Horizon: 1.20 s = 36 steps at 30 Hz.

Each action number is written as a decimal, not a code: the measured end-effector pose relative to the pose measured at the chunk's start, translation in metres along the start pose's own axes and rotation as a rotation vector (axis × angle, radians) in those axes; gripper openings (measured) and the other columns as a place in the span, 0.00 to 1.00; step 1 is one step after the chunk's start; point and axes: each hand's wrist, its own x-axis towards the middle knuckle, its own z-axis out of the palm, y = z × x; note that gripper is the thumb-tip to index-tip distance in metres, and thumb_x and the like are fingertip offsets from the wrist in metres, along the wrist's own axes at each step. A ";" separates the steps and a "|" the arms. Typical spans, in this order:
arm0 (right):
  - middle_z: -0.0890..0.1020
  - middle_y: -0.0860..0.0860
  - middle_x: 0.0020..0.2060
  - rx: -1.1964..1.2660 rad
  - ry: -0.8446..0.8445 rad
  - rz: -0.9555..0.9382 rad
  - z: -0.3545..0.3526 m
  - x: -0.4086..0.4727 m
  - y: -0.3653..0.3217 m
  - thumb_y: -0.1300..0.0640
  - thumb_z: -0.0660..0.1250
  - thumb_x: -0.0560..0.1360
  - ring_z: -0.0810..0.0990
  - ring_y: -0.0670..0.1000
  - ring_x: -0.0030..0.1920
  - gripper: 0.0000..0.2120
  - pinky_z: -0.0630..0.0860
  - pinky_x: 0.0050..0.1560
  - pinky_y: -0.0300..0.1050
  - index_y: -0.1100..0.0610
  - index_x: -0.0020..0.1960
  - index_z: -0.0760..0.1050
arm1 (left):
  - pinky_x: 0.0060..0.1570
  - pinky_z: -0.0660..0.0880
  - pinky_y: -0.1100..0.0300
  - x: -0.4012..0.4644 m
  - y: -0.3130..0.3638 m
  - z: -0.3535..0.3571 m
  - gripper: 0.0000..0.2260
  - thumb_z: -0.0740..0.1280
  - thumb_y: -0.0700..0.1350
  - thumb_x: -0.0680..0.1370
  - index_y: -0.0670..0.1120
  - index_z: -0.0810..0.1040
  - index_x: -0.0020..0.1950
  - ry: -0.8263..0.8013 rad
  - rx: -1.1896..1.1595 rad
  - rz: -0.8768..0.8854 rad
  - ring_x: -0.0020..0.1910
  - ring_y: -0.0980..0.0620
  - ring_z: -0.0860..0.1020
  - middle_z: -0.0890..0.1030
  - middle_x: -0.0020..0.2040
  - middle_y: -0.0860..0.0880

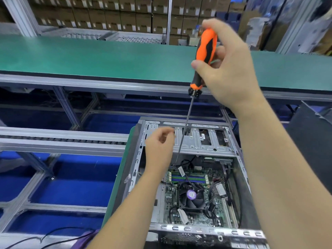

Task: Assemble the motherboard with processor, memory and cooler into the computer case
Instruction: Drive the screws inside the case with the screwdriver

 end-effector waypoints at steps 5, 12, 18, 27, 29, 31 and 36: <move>0.76 0.41 0.44 0.050 -0.012 0.121 0.011 -0.024 0.020 0.59 0.73 0.75 0.76 0.48 0.39 0.28 0.80 0.53 0.56 0.49 0.73 0.69 | 0.43 0.77 0.66 0.015 0.066 0.014 0.08 0.69 0.45 0.78 0.60 0.82 0.48 -0.087 -0.098 0.244 0.42 0.59 0.80 0.84 0.43 0.57; 0.76 0.40 0.43 0.054 0.026 0.186 0.011 -0.046 0.039 0.58 0.73 0.75 0.77 0.47 0.38 0.27 0.81 0.48 0.49 0.48 0.72 0.69 | 0.41 0.75 0.70 0.013 0.066 0.025 0.12 0.69 0.39 0.78 0.57 0.83 0.47 -0.114 -0.045 0.178 0.40 0.63 0.81 0.85 0.42 0.59; 0.77 0.45 0.36 0.092 0.054 0.251 0.012 -0.061 0.051 0.60 0.73 0.75 0.78 0.54 0.38 0.26 0.81 0.46 0.57 0.49 0.70 0.71 | 0.39 0.76 0.68 0.016 0.054 0.025 0.11 0.69 0.39 0.78 0.55 0.84 0.45 -0.227 -0.022 0.032 0.35 0.60 0.78 0.85 0.38 0.54; 0.78 0.50 0.37 0.127 0.109 0.293 0.020 -0.071 0.061 0.62 0.73 0.75 0.78 0.55 0.38 0.26 0.80 0.44 0.52 0.50 0.70 0.72 | 0.44 0.80 0.59 0.021 0.040 0.022 0.08 0.73 0.39 0.76 0.51 0.83 0.41 -0.298 0.007 -0.022 0.37 0.58 0.78 0.83 0.38 0.52; 0.78 0.50 0.37 0.128 0.107 0.298 0.021 -0.072 0.062 0.62 0.73 0.74 0.78 0.56 0.38 0.25 0.80 0.44 0.53 0.50 0.69 0.72 | 0.47 0.80 0.55 0.019 0.036 0.023 0.07 0.72 0.39 0.77 0.50 0.83 0.41 -0.304 -0.004 -0.031 0.39 0.57 0.78 0.83 0.39 0.51; 0.78 0.50 0.37 0.129 0.097 0.299 0.022 -0.073 0.063 0.62 0.73 0.74 0.78 0.56 0.38 0.25 0.80 0.44 0.54 0.50 0.69 0.72 | 0.47 0.80 0.55 0.018 0.033 0.022 0.06 0.72 0.39 0.77 0.49 0.83 0.42 -0.305 -0.006 -0.037 0.40 0.56 0.79 0.83 0.40 0.51; 0.80 0.51 0.40 0.144 0.105 0.320 0.024 -0.076 0.065 0.62 0.73 0.75 0.79 0.55 0.40 0.26 0.82 0.47 0.55 0.50 0.70 0.71 | 0.43 0.79 0.62 0.018 0.026 0.021 0.07 0.71 0.38 0.77 0.48 0.83 0.42 -0.293 -0.088 -0.069 0.38 0.56 0.79 0.83 0.37 0.52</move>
